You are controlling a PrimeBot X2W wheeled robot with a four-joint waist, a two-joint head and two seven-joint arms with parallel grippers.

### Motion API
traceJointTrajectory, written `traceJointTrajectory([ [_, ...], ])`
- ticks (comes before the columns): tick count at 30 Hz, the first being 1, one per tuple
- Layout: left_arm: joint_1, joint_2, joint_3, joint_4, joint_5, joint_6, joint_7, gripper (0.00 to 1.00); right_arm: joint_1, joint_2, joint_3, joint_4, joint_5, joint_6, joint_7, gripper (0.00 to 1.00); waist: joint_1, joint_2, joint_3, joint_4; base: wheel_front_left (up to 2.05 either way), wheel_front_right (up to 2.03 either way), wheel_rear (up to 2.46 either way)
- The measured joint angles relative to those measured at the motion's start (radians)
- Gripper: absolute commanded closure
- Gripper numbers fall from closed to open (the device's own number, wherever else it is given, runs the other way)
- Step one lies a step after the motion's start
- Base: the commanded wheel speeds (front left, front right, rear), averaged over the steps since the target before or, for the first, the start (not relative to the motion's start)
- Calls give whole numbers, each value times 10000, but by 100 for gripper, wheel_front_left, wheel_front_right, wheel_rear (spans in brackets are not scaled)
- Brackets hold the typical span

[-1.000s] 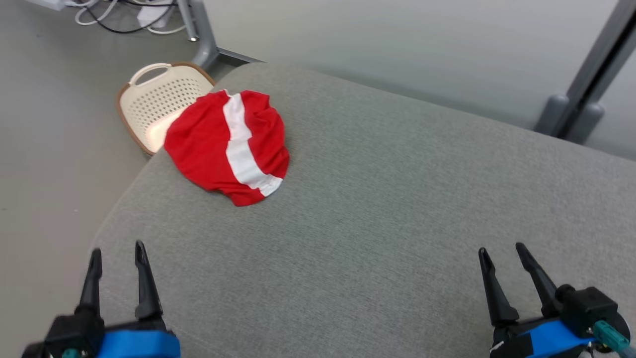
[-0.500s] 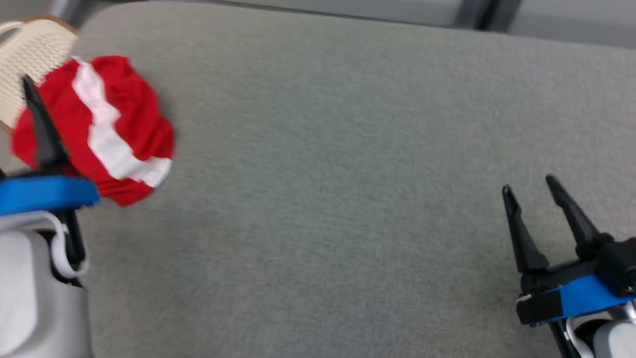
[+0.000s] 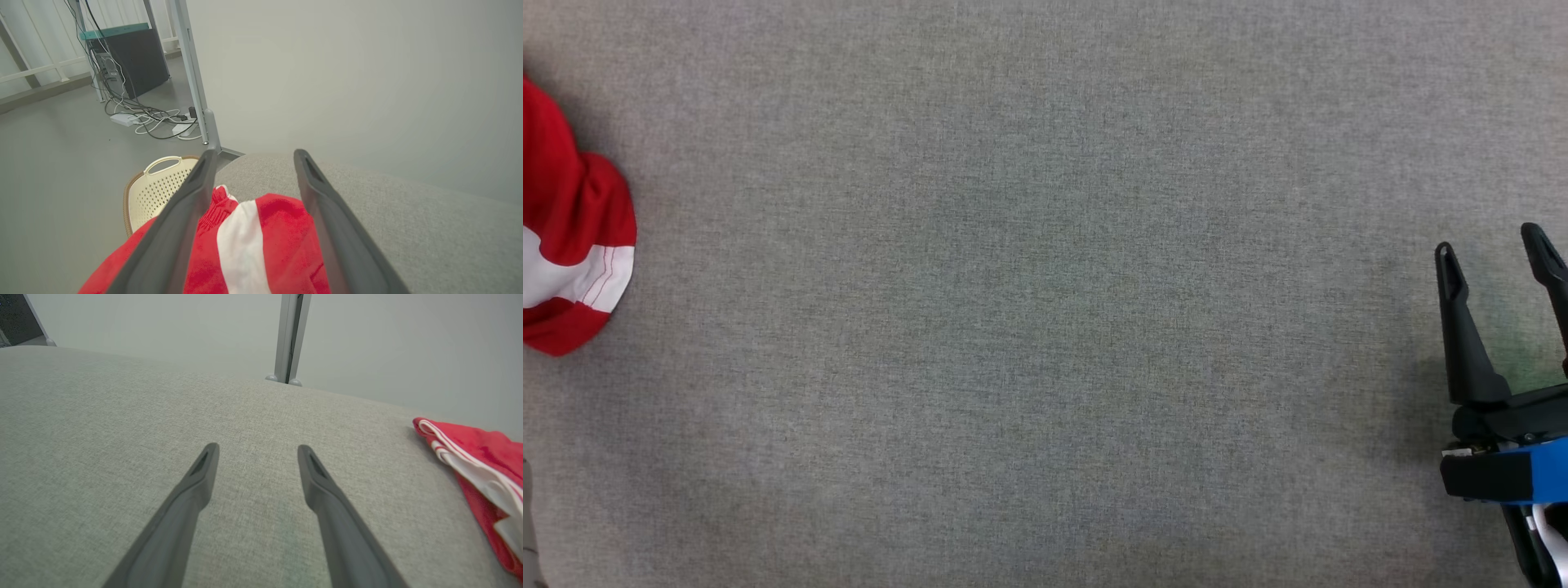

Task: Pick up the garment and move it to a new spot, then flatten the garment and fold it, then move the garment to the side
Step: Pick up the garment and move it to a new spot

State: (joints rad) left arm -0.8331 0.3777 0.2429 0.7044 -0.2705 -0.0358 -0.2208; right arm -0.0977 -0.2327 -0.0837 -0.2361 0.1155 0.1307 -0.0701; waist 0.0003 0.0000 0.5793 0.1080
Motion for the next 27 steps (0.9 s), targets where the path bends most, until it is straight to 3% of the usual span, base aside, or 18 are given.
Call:
traceJointTrajectory([
  [8,-470,86,-324,2683,-345,-497,1760,0,84,-35,-194,-86,6,0,73,0,-1,0,171,161,0,0,0],
  [16,-1051,-94,-336,4033,-1112,-790,3480,0,89,-98,-176,-134,6,0,161,0,-4,0,105,249,0,0,0],
  [17,-1134,-109,-337,4167,-1185,-796,3726,8,90,-104,-173,-134,6,0,163,0,-4,0,85,249,0,0,0],
  [18,-1194,-94,-343,4243,-1208,-803,3879,74,91,-107,-167,-128,8,2,169,0,-4,0,62,248,0,0,0],
  [19,-1219,-100,-343,4291,-1279,-811,3919,100,92,-107,-155,-119,8,0,173,0,-4,0,36,245,0,0,0],
  [27,-1123,-117,-537,4479,-1317,-878,3384,100,183,8,-12,209,119,2,109,0,-4,0,-392,172,0,0,0],
])
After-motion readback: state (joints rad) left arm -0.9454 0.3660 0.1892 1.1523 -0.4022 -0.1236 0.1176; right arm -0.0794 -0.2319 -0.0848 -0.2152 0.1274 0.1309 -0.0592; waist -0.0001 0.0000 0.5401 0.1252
